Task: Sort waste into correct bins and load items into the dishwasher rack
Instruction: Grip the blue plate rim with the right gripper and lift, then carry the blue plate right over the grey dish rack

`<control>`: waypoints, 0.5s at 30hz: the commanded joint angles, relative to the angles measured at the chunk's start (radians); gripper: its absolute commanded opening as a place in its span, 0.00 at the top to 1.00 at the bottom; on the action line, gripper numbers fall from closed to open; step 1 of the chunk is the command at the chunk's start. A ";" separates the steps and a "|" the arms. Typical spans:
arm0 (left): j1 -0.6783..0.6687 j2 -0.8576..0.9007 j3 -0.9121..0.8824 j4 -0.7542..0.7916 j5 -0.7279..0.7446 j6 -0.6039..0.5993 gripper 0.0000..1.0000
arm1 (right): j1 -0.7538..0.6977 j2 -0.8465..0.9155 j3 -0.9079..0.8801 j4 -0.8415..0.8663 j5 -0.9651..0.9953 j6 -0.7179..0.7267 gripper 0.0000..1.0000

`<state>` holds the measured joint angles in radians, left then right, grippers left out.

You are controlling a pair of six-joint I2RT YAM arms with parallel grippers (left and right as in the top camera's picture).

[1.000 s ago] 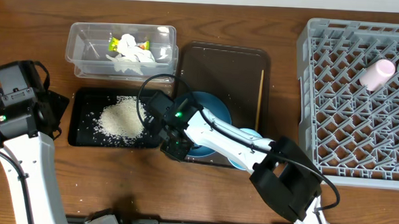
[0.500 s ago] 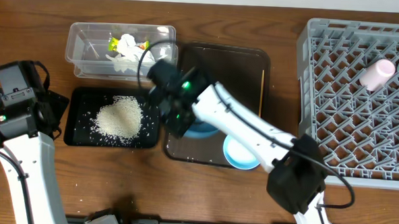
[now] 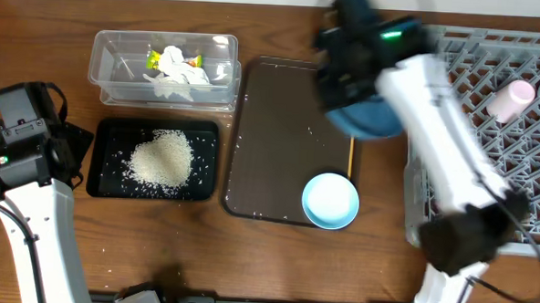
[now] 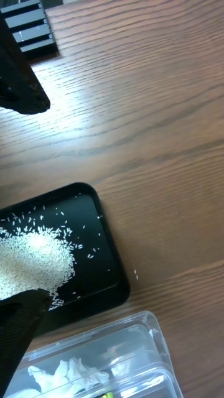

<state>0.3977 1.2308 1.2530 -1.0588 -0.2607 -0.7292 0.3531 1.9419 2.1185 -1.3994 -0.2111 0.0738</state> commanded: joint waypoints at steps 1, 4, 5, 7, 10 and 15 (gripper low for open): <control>0.004 0.003 -0.001 -0.003 -0.005 -0.002 0.08 | -0.130 -0.147 0.030 -0.008 -0.087 0.045 0.99; 0.004 0.003 -0.001 -0.003 -0.005 -0.002 0.08 | -0.256 -0.214 0.030 -0.005 -0.154 0.045 0.99; 0.004 0.003 -0.001 -0.003 -0.005 -0.002 0.08 | -0.319 -0.238 0.030 -0.005 -0.188 0.045 0.99; 0.004 0.003 -0.001 -0.003 -0.005 -0.002 0.08 | -0.412 -0.261 0.030 -0.007 -0.266 0.041 0.99; 0.004 0.003 -0.001 -0.003 -0.005 -0.002 0.08 | -0.541 -0.268 0.025 -0.014 -0.441 -0.002 0.99; 0.004 0.003 -0.001 -0.003 -0.005 -0.002 0.08 | -0.715 -0.268 -0.053 -0.014 -0.758 -0.142 0.99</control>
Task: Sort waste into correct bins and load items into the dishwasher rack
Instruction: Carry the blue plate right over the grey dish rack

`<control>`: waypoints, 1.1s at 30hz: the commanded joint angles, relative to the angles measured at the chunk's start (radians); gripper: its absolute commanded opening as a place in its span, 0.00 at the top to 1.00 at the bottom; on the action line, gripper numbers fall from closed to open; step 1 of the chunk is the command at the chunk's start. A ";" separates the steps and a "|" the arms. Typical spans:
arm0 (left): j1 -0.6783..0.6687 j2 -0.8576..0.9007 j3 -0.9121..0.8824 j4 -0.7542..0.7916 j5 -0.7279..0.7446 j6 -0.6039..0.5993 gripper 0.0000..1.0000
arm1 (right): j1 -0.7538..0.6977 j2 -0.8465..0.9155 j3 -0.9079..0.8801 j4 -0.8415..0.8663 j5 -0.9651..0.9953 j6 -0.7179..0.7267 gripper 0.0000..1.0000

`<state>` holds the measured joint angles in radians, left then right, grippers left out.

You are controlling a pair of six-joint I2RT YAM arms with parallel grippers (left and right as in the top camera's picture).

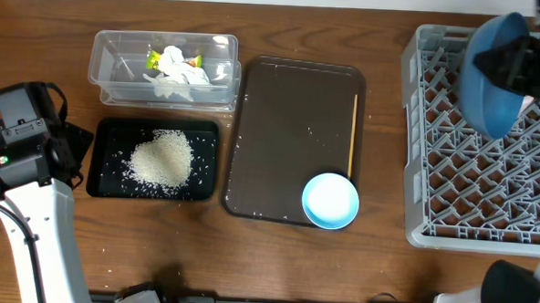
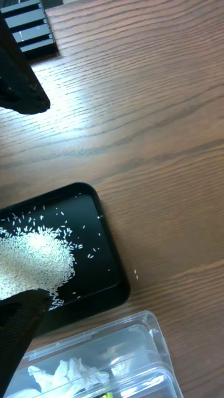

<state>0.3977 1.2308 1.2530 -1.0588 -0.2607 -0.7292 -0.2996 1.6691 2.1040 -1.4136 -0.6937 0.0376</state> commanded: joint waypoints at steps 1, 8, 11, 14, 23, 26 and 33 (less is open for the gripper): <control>0.004 0.003 -0.001 -0.003 -0.005 -0.002 0.08 | -0.089 0.005 -0.059 0.005 -0.307 -0.126 0.99; 0.004 0.003 -0.001 -0.003 -0.005 -0.002 0.08 | -0.300 0.005 -0.271 0.139 -0.549 -0.230 0.99; 0.004 0.003 -0.001 -0.003 -0.005 -0.002 0.08 | -0.377 0.005 -0.379 0.232 -0.641 -0.230 0.99; 0.004 0.003 -0.001 -0.003 -0.005 -0.002 0.08 | -0.446 0.005 -0.471 0.316 -0.717 -0.224 0.99; 0.004 0.003 -0.001 -0.003 -0.005 -0.002 0.08 | -0.526 0.006 -0.665 0.382 -0.834 -0.218 0.99; 0.004 0.003 -0.001 -0.003 -0.005 -0.002 0.08 | -0.543 0.006 -0.695 0.404 -0.833 -0.218 0.99; 0.004 0.003 -0.001 -0.003 -0.005 -0.002 0.08 | -0.595 0.006 -0.707 0.409 -0.760 -0.188 0.99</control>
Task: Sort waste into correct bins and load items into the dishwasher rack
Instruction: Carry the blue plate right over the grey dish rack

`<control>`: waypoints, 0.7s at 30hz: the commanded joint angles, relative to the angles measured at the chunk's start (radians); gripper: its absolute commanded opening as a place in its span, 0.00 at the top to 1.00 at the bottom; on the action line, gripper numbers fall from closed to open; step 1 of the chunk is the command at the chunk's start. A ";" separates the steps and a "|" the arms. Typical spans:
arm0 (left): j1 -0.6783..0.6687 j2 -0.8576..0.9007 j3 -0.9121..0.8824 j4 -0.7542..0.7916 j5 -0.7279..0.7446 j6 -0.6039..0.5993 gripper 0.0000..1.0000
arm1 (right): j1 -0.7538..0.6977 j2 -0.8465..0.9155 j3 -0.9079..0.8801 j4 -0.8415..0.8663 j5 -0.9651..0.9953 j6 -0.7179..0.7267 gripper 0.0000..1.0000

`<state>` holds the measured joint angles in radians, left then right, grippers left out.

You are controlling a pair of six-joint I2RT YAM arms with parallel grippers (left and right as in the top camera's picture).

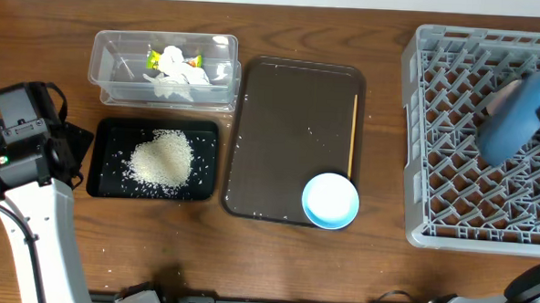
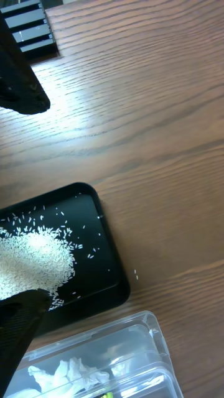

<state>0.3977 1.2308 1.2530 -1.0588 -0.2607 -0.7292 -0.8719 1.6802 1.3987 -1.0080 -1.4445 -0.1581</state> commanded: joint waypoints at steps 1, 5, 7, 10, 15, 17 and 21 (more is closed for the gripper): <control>0.004 0.003 -0.001 -0.003 -0.005 -0.002 0.08 | -0.025 -0.005 -0.002 0.002 0.010 0.008 0.99; 0.004 0.003 -0.001 -0.003 -0.005 -0.002 0.08 | -0.025 -0.005 -0.002 0.003 0.062 0.031 0.99; 0.004 0.003 -0.001 -0.003 -0.005 -0.002 0.08 | -0.025 -0.005 -0.002 0.003 0.082 0.030 0.99; 0.004 0.003 -0.001 -0.003 -0.005 -0.002 0.08 | -0.024 -0.005 -0.002 0.003 0.117 0.030 0.99; 0.004 0.003 -0.001 -0.003 -0.005 -0.002 0.08 | -0.024 -0.005 -0.002 0.037 0.116 0.030 0.99; 0.004 0.003 -0.001 -0.003 -0.005 -0.002 0.08 | -0.024 -0.005 -0.002 0.061 0.071 0.031 0.99; 0.004 0.003 -0.001 -0.003 -0.005 -0.002 0.08 | -0.023 -0.004 -0.002 0.101 0.030 0.060 0.99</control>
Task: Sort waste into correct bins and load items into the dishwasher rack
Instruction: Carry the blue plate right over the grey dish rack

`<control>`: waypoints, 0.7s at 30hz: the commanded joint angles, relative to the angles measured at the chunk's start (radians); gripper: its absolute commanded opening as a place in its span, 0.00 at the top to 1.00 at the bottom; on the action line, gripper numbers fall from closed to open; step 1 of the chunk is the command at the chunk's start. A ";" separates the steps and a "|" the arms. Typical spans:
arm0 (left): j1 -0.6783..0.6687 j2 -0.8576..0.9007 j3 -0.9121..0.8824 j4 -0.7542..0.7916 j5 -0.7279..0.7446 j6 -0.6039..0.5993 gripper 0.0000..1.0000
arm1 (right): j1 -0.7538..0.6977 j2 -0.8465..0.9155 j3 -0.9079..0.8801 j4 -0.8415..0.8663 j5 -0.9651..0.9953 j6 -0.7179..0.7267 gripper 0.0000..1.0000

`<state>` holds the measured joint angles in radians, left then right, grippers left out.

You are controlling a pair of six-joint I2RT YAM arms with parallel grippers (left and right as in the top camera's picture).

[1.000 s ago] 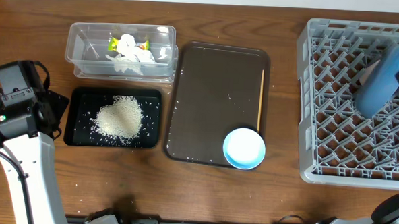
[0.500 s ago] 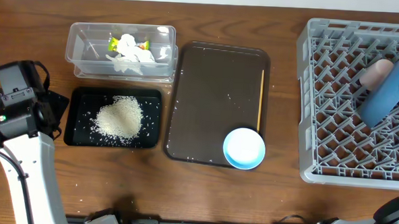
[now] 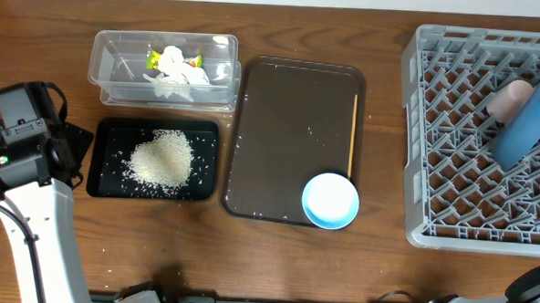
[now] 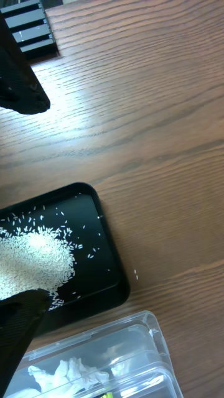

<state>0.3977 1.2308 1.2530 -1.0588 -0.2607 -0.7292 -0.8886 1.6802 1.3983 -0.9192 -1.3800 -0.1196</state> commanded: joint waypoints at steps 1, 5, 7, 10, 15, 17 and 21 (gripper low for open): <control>0.004 0.003 -0.001 -0.003 -0.005 -0.002 0.08 | -0.006 -0.004 -0.002 0.012 -0.033 0.021 0.99; 0.004 0.003 -0.001 -0.003 -0.005 -0.002 0.08 | 0.005 0.004 -0.002 0.031 -0.031 0.021 0.99; 0.004 0.003 -0.001 -0.003 -0.005 -0.002 0.08 | 0.017 0.011 -0.002 0.046 -0.031 0.017 0.99; 0.004 0.003 -0.001 -0.003 -0.005 -0.002 0.08 | 0.042 0.030 -0.002 0.060 -0.032 0.018 0.99; 0.004 0.003 -0.001 -0.003 -0.005 -0.002 0.08 | 0.064 0.069 -0.002 0.072 -0.049 0.063 0.99; 0.004 0.003 -0.001 -0.003 -0.005 -0.002 0.08 | 0.061 0.073 -0.002 0.071 -0.054 0.081 0.99; 0.004 0.003 -0.001 -0.003 -0.005 -0.002 0.08 | 0.052 0.072 -0.002 0.077 -0.118 0.081 0.99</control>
<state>0.3977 1.2308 1.2530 -1.0584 -0.2607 -0.7292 -0.8345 1.7329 1.3983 -0.8425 -1.4334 -0.0692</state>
